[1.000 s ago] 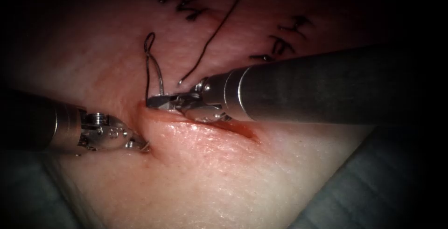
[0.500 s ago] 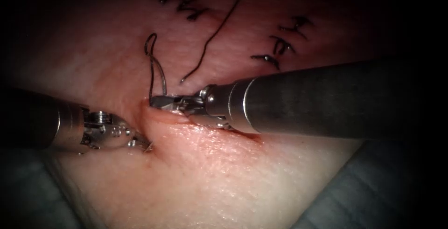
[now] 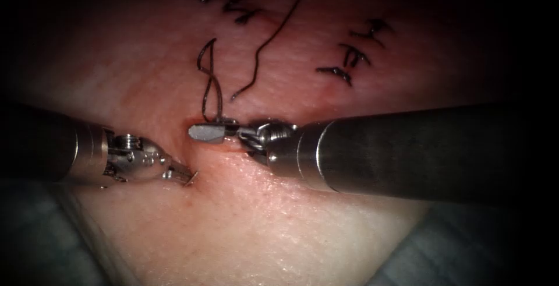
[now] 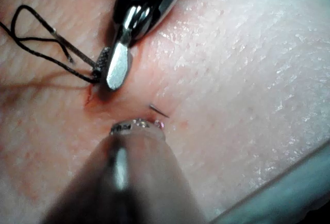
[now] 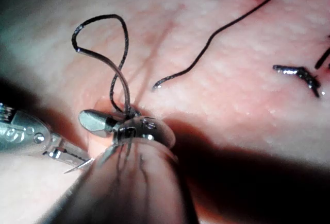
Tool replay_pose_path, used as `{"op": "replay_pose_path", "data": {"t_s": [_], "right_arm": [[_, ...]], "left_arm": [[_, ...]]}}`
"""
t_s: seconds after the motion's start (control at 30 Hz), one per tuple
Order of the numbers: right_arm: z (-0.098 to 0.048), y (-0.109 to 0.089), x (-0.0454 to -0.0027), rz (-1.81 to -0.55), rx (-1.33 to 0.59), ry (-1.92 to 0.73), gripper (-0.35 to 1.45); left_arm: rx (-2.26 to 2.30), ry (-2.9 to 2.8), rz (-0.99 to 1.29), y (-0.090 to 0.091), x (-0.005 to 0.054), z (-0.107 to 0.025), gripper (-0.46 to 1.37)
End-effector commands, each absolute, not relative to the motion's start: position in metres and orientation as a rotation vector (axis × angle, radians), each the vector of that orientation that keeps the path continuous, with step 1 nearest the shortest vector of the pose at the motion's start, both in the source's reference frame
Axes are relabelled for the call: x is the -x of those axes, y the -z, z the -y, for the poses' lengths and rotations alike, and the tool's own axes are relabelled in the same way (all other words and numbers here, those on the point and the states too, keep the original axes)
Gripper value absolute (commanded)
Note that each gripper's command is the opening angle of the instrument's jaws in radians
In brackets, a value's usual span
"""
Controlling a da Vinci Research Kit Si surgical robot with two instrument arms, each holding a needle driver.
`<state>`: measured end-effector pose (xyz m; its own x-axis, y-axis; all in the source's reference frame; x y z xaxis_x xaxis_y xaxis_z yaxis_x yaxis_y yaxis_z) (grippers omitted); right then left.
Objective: Wound Closure
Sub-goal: Throw the needle through the tissu beneath the incision
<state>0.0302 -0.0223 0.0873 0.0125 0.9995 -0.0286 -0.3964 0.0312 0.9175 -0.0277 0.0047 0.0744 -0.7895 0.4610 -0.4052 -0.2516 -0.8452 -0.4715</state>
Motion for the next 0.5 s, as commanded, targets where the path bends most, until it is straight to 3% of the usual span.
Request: {"op": "replay_pose_path", "data": {"t_s": [0.03,0.13,0.5], "right_arm": [[0.0223,-0.0872,-0.0300,-0.905,-0.870,-1.339,0.80],[0.0221,-0.0867,-0.0296,-0.901,-0.834,-1.336,0.95],[0.0199,-0.0857,-0.0285,-0.923,-0.637,-1.184,1.13]], "left_arm": [[0.734,-2.594,0.570,-0.0744,0.0277,-0.0048,-0.24],[0.735,-2.594,0.570,-0.0744,0.0277,-0.0048,-0.24],[0.734,-2.594,0.569,-0.0743,0.0277,-0.0047,-0.23]]}}
